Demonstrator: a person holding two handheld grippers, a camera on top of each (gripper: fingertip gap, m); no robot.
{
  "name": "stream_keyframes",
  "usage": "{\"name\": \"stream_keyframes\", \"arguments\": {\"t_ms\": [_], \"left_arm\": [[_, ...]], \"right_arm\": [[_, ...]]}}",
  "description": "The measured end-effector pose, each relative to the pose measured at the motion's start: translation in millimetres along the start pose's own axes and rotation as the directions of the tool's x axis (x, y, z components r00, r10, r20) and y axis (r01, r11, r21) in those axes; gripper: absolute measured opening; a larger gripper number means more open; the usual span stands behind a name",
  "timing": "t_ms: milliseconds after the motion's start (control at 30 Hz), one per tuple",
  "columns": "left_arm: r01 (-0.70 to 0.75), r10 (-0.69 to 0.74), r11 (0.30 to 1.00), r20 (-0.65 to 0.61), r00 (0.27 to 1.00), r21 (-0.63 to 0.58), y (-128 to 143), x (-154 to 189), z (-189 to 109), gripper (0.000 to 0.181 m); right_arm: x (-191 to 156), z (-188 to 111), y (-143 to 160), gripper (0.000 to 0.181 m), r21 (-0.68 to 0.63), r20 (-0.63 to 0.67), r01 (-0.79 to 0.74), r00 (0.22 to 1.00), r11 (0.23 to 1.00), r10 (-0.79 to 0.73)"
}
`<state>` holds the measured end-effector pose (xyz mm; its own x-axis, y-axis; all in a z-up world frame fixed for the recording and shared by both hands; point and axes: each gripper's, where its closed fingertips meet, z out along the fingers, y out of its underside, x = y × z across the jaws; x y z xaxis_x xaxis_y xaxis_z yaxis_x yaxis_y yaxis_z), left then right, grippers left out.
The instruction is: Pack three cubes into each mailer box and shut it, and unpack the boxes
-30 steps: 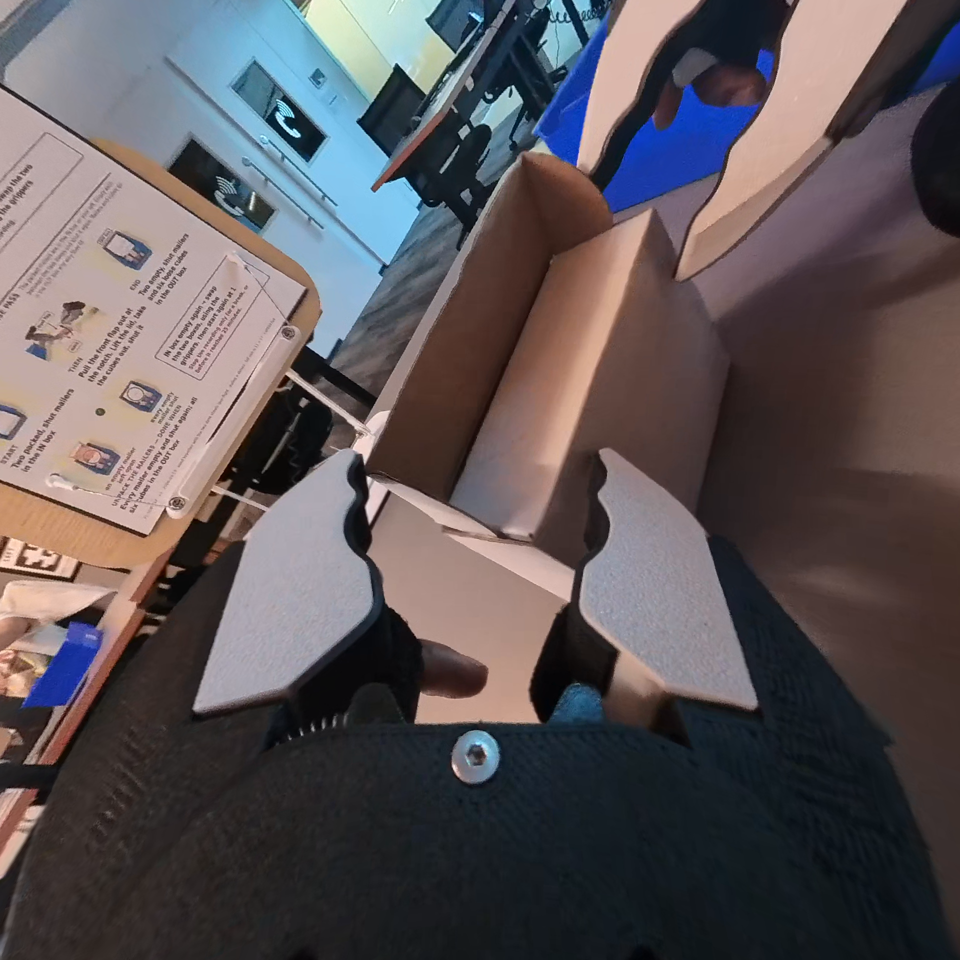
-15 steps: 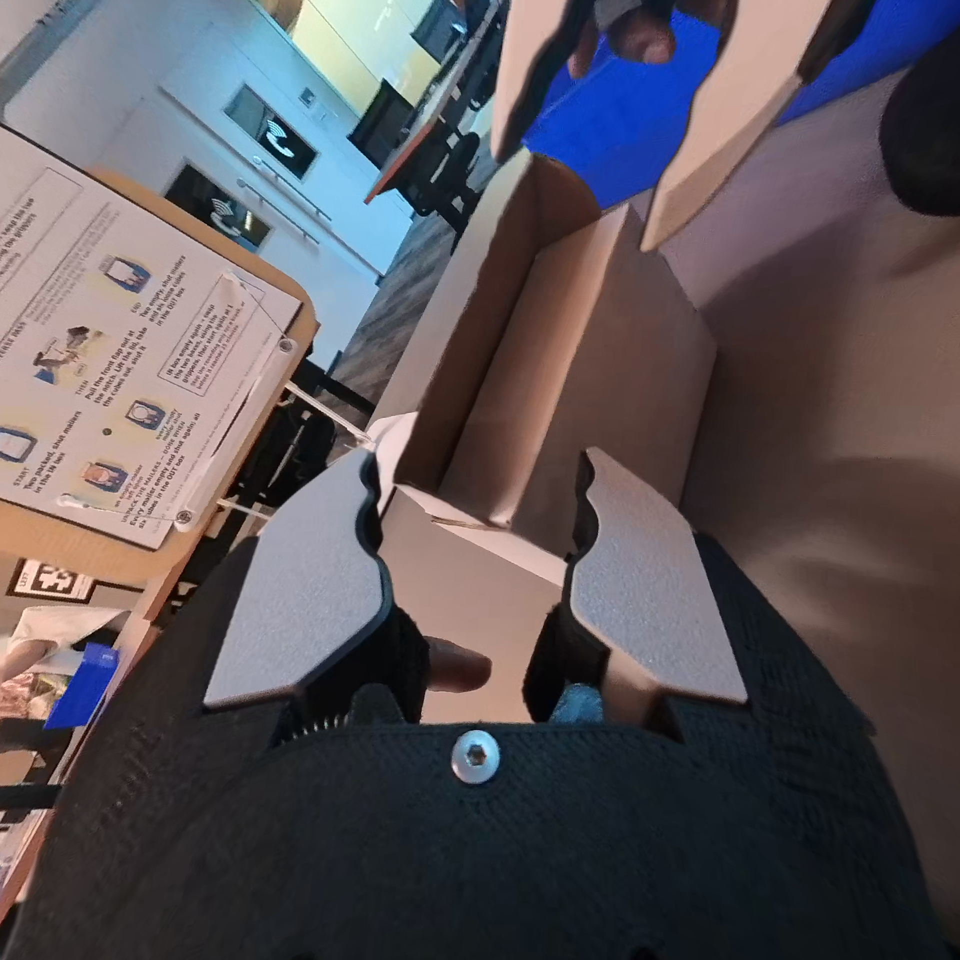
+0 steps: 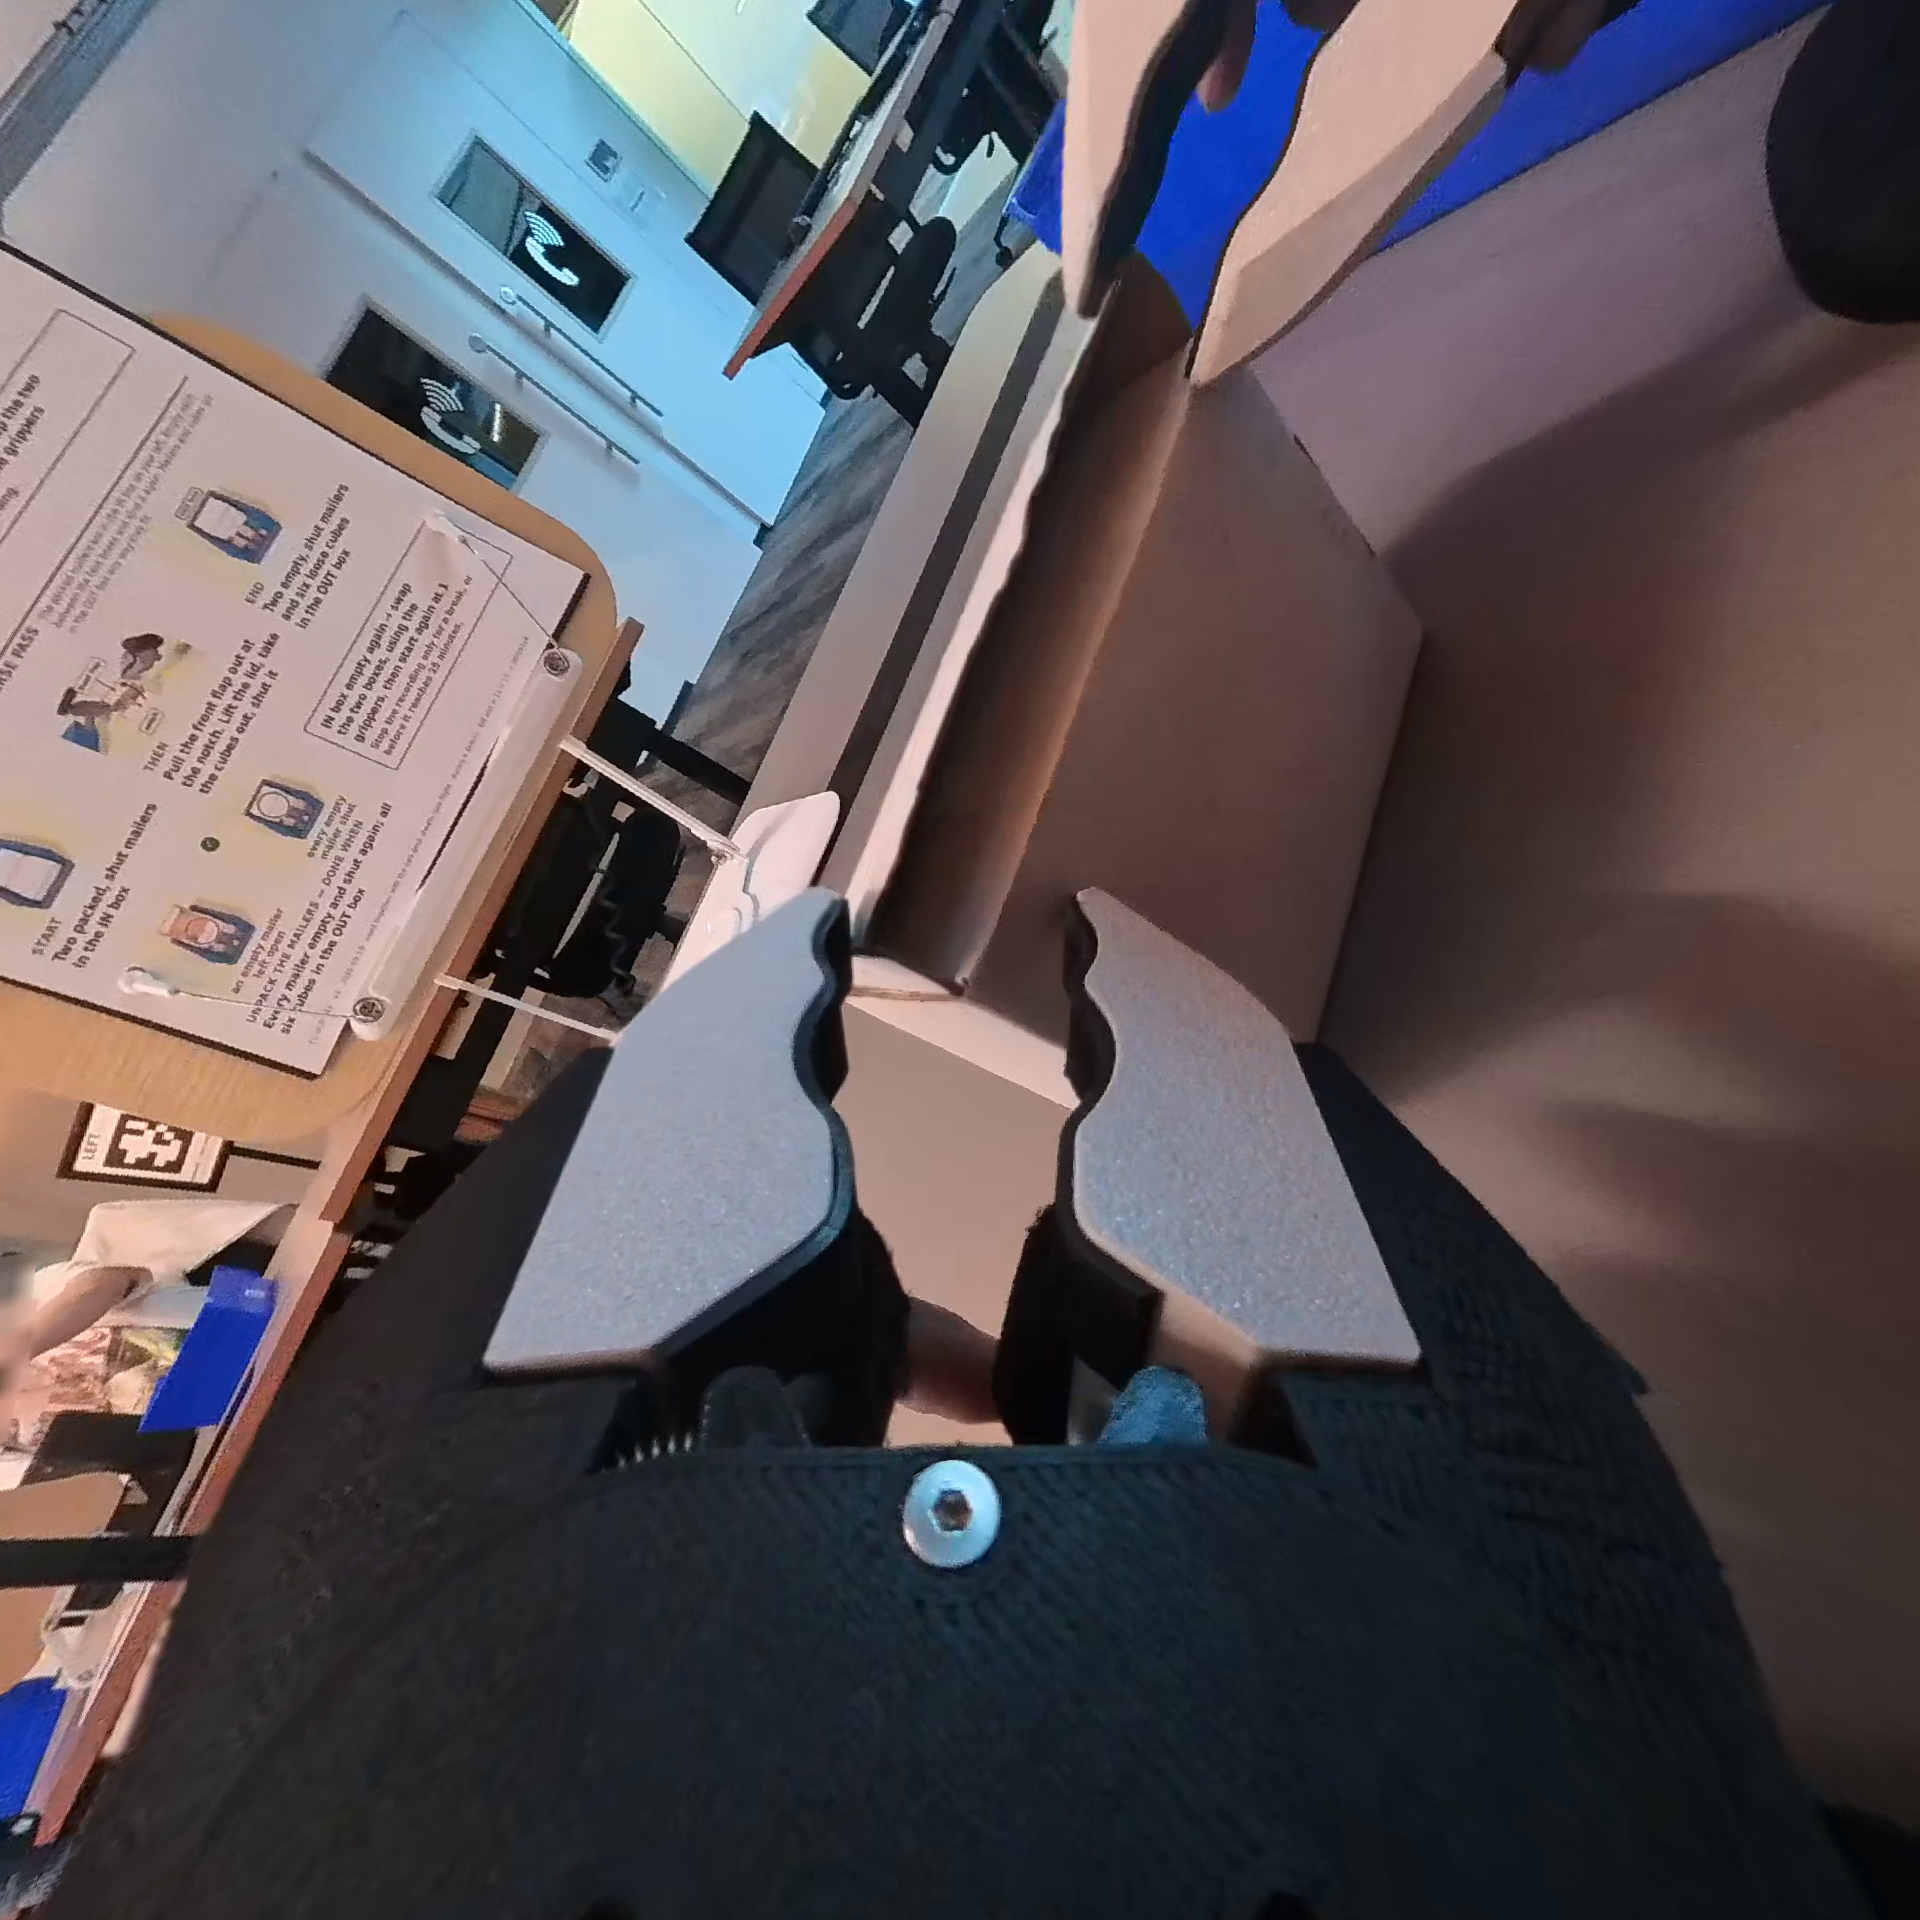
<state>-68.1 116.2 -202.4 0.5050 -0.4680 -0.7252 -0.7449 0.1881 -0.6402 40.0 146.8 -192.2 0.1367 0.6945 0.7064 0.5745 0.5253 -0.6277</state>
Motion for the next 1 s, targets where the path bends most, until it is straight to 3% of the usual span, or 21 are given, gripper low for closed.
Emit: {"name": "stream_keyframes", "arguments": {"t_ms": [233, 667, 700, 767, 867, 1000], "left_arm": [[0.033, -0.033, 0.999, -0.023, 0.999, -0.012, 3, 4, -1, 0.029], [0.112, -0.121, 0.990, -0.096, 0.988, -0.088, 6, 6, -2, 0.026], [0.109, -0.117, 0.990, -0.101, 0.988, -0.088, 6, 7, -2, 0.028], [0.155, -0.162, 0.986, -0.118, 0.980, -0.063, 4, 11, -3, 0.044], [0.411, -0.402, 0.909, -0.127, 0.907, 0.064, -6, 7, -8, 0.087], [0.711, -0.683, 0.664, -0.199, 0.703, 0.232, -13, -21, -22, 0.102]], "right_arm": [[-7, 0, 5, 0.016, -0.014, 0.043, -0.055, 0.998, 0.998, 0.055], [-11, 1, 11, 0.016, -0.076, 0.095, -0.120, 0.987, 0.990, 0.127], [-12, 1, 10, 0.017, -0.081, 0.105, -0.113, 0.987, 0.990, 0.121], [-21, -1, 8, 0.039, -0.089, 0.188, -0.108, 0.974, 0.990, 0.123], [-19, -2, 4, 0.078, -0.116, 0.240, -0.151, 0.955, 0.982, 0.175], [-6, 3, -11, 0.104, -0.154, 0.276, -0.123, 0.947, 0.980, 0.162]]}}
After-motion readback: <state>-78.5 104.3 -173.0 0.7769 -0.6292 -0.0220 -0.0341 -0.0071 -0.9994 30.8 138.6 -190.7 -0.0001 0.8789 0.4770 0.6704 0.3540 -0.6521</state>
